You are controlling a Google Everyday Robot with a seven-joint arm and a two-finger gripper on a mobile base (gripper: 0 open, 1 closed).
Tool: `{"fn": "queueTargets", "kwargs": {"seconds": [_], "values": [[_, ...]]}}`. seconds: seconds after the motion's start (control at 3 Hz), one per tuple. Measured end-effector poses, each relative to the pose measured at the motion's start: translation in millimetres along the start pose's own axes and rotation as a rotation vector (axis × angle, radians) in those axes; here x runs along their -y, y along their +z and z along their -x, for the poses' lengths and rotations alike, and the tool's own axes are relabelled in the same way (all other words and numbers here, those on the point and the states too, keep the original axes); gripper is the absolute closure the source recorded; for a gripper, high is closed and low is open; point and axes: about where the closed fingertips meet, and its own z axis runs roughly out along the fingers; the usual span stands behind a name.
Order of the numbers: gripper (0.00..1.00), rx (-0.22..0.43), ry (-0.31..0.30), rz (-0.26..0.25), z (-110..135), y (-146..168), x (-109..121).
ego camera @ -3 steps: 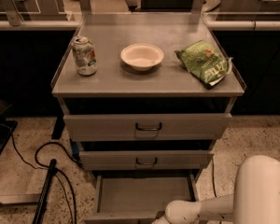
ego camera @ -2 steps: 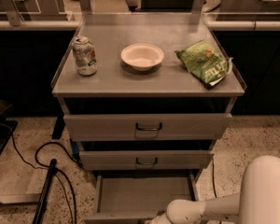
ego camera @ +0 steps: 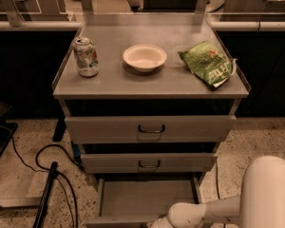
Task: Open bottom drawer
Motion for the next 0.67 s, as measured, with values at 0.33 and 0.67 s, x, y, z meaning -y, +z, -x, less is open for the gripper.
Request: {"fn": "queueTargets", "kwargs": {"seconds": [0.33,0.67], "values": [[0.0,-0.031,0.009,0.009,-13.3,13.0,6.8],[0.0,-0.035,-0.002,0.006,-17.3,15.0,5.9]]}}
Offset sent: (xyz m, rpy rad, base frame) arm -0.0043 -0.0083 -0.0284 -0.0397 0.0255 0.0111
